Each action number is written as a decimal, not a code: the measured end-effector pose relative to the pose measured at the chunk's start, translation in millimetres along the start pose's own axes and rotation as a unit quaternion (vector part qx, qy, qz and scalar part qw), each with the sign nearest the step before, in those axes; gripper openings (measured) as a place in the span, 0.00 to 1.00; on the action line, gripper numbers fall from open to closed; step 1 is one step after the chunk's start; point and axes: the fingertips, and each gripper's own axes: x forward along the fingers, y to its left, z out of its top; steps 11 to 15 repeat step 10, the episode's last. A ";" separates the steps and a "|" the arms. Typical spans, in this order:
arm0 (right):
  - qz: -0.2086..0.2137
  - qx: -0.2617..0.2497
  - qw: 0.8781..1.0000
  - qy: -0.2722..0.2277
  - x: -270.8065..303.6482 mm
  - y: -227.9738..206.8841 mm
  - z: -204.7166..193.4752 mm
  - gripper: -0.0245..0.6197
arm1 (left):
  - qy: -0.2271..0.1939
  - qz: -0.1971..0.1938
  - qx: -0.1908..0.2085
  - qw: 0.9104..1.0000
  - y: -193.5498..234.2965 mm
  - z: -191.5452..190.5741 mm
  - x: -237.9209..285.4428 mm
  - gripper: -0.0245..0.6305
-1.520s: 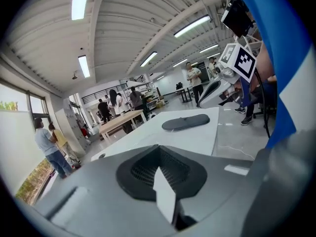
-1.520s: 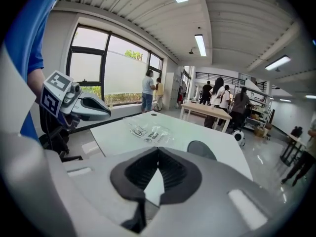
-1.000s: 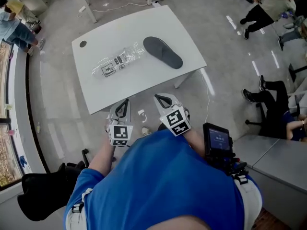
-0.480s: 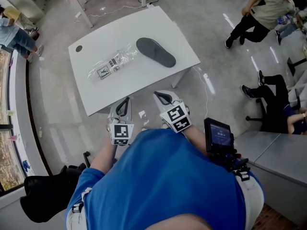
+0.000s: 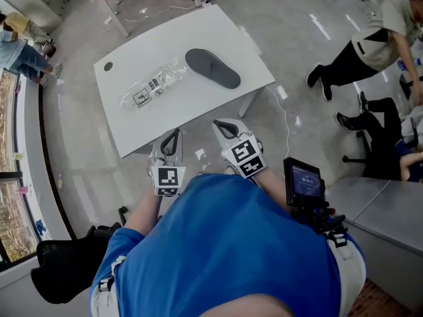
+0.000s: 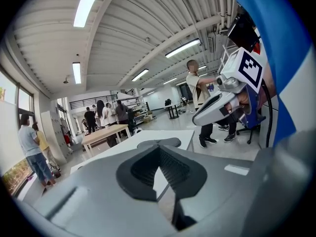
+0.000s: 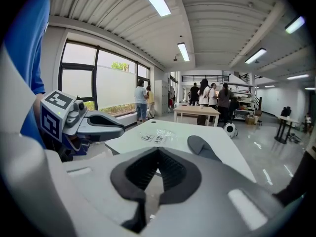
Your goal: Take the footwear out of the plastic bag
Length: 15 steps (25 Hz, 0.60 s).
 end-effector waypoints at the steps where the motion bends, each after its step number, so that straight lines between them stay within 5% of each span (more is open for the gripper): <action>1: 0.000 -0.001 1.000 -0.001 -1.1 -1.2 -0.8 0.04 | 0.000 0.000 0.001 1.000 -1.5 0.4 0.9 0.05; 15: 0.000 -0.008 1.000 -0.003 -10.5 -13.9 -5.2 0.04 | 0.003 -0.002 0.007 1.000 -15.9 7.0 10.1 0.05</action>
